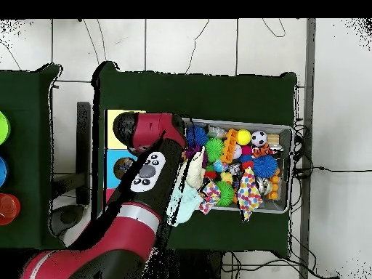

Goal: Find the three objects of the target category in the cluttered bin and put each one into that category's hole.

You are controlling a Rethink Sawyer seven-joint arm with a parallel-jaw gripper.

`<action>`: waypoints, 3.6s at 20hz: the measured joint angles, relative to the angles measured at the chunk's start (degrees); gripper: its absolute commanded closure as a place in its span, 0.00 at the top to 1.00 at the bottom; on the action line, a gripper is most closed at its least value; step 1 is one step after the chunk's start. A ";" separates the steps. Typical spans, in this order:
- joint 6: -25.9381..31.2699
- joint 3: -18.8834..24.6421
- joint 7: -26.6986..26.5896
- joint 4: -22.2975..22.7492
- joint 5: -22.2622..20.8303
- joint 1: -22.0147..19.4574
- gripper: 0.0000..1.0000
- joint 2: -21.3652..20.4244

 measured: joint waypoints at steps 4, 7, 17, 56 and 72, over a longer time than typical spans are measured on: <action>0.00 -0.01 0.00 0.00 0.25 -0.07 0.00 0.00; 0.00 -0.01 0.00 0.00 0.37 -0.11 0.00 0.00; 8.98 0.01 0.01 -0.27 0.39 0.18 0.00 -0.98; 8.53 -0.05 0.01 -0.53 0.32 1.20 1.00 -5.06; 5.08 -0.24 0.01 -0.34 0.28 1.13 1.00 -3.57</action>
